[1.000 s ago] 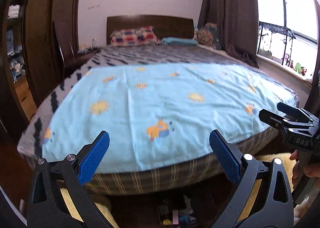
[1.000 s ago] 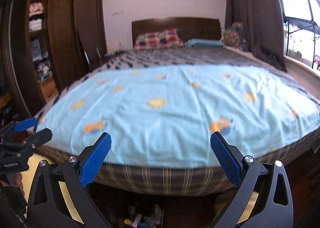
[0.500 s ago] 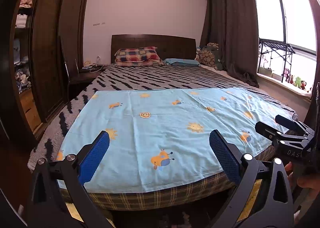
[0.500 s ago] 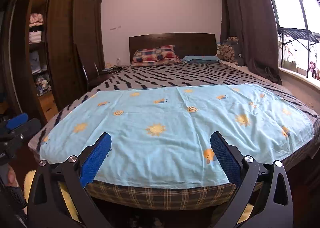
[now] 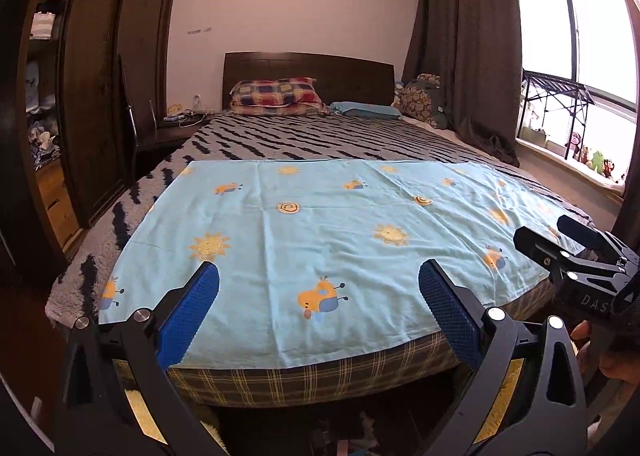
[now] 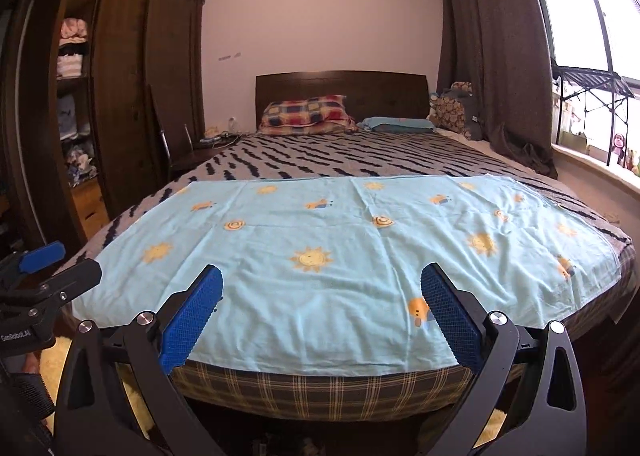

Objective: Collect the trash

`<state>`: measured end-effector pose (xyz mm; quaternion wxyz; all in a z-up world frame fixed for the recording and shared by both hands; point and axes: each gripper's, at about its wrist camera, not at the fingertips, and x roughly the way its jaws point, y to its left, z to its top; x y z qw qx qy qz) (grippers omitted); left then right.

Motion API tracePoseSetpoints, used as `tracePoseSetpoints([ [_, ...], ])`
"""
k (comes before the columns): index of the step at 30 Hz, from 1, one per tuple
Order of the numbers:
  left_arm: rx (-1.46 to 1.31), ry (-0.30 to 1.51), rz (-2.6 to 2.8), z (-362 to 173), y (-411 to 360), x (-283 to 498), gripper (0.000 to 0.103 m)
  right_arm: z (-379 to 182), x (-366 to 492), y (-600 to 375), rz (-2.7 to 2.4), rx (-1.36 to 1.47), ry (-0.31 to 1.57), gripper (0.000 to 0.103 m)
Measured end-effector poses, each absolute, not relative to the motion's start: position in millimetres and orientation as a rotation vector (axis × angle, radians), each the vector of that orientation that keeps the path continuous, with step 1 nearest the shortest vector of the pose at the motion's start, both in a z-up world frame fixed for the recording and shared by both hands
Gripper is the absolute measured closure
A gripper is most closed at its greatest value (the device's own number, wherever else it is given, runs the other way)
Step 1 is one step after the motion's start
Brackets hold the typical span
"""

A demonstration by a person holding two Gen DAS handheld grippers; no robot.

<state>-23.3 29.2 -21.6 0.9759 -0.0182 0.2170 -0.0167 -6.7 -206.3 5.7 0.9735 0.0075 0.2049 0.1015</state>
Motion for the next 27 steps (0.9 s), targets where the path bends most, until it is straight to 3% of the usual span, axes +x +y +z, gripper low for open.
tracePoseSetpoints([
  [27, -0.016, 0.439, -0.016, -24.0, 27.4, -20.3, 0.008, 3.0, -5.9, -205.0, 0.212, 0.034, 0.421, 0.003],
])
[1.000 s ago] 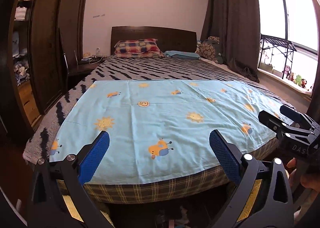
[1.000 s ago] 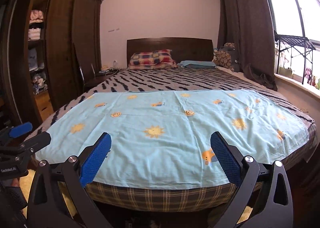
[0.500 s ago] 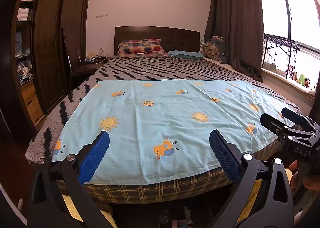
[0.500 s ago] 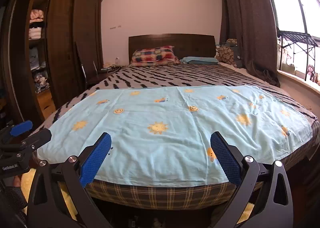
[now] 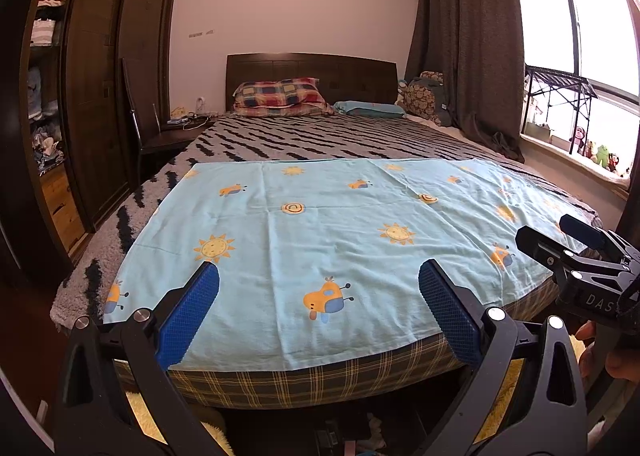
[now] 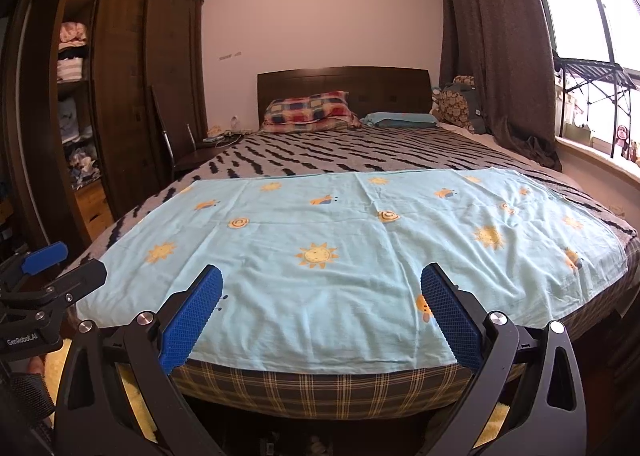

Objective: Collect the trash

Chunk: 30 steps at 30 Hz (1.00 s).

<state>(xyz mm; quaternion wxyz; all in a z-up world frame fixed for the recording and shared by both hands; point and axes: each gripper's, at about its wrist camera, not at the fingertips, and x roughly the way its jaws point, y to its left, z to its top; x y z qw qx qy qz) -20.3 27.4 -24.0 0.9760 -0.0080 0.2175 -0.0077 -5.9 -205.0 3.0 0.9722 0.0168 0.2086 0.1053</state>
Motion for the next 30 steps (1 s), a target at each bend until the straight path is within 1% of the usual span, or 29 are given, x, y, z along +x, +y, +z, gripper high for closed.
tracePoseSetpoints([
  [30, -0.003, 0.436, -0.011, -20.7, 26.8, -18.1, 0.008, 3.9, -6.6, -205.9, 0.212, 0.043, 0.422, 0.003],
])
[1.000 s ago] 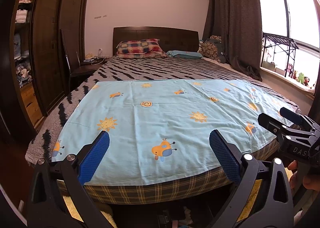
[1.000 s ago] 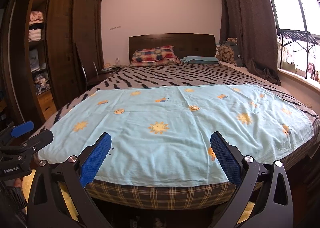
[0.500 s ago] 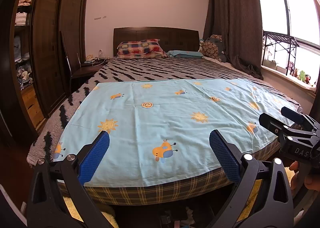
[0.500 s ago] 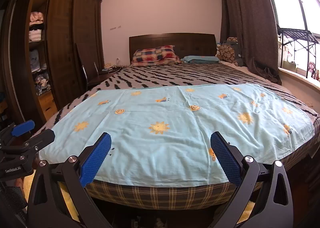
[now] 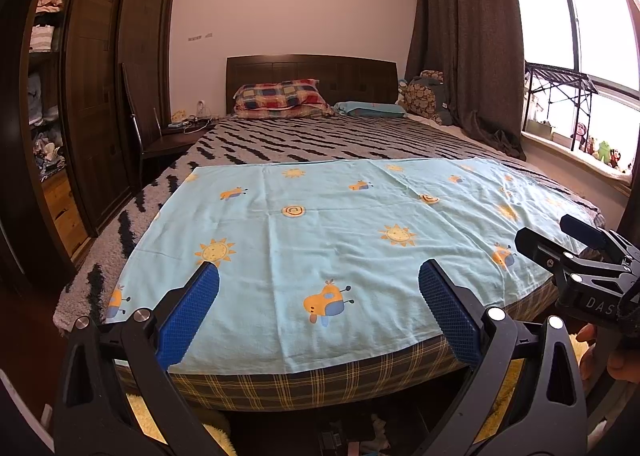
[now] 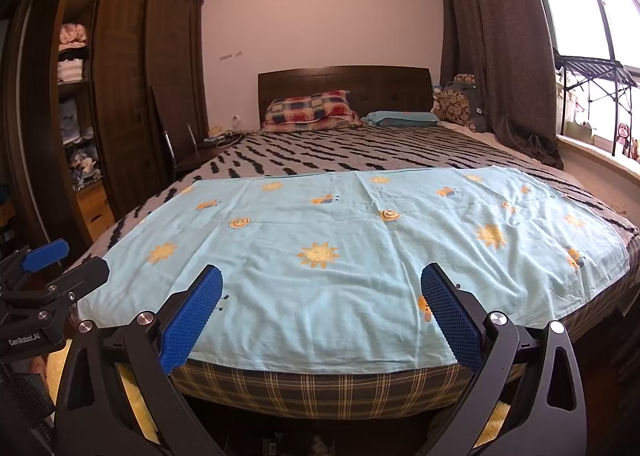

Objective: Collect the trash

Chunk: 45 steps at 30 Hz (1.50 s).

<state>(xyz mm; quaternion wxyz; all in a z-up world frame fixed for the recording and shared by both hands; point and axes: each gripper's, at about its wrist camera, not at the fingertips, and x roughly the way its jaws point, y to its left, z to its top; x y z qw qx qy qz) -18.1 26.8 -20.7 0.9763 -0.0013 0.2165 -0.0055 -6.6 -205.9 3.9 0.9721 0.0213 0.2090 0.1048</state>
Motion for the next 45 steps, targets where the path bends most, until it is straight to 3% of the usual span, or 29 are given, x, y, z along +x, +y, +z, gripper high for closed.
tracePoseSetpoints([
  [45, -0.036, 0.449, -0.034, -21.8, 26.6, -18.1, 0.008, -2.8, -4.9, -208.0, 0.2, 0.043, 0.43, 0.003],
])
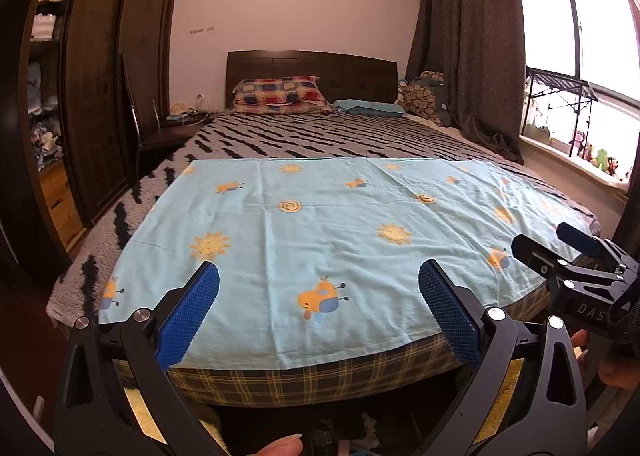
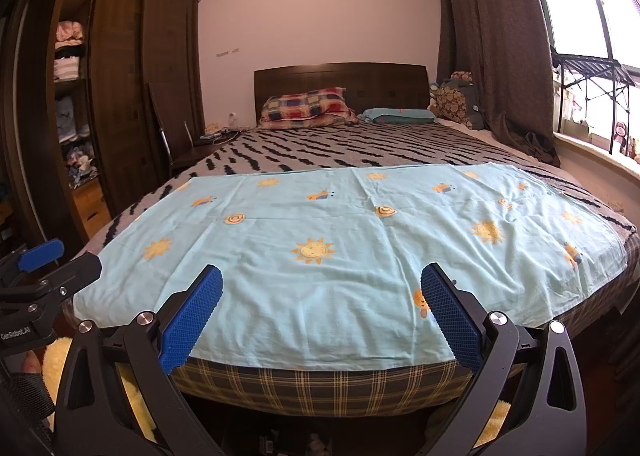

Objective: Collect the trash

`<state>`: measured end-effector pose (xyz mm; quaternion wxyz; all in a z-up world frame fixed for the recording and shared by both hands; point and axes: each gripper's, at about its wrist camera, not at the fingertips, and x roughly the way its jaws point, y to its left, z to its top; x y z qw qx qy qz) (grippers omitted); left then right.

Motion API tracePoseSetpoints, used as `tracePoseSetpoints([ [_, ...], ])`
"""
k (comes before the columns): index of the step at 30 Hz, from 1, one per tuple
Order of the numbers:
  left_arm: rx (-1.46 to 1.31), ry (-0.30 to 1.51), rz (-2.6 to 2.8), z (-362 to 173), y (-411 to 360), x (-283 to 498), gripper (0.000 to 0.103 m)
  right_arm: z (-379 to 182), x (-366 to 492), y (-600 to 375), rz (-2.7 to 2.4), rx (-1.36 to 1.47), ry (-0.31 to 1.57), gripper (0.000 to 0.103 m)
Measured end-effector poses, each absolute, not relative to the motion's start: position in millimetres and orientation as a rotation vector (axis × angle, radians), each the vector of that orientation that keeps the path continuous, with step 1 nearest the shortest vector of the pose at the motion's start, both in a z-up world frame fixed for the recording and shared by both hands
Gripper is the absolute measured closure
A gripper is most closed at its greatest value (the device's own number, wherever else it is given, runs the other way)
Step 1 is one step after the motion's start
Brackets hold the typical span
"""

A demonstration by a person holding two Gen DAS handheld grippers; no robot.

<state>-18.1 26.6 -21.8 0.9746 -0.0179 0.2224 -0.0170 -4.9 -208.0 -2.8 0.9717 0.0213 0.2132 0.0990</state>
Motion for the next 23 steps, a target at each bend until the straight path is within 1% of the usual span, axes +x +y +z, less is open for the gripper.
tracePoseSetpoints([
  [9, -0.009, 0.421, -0.009, -22.0, 21.1, -21.3, 0.008, -3.7, -5.7, -208.5, 0.199, 0.04, 0.436, 0.003],
  [23, -0.03, 0.441, -0.004, -22.1, 24.9, -17.8, 0.008, -3.8, -4.9, -208.8, 0.198, 0.038, 0.44, 0.003],
])
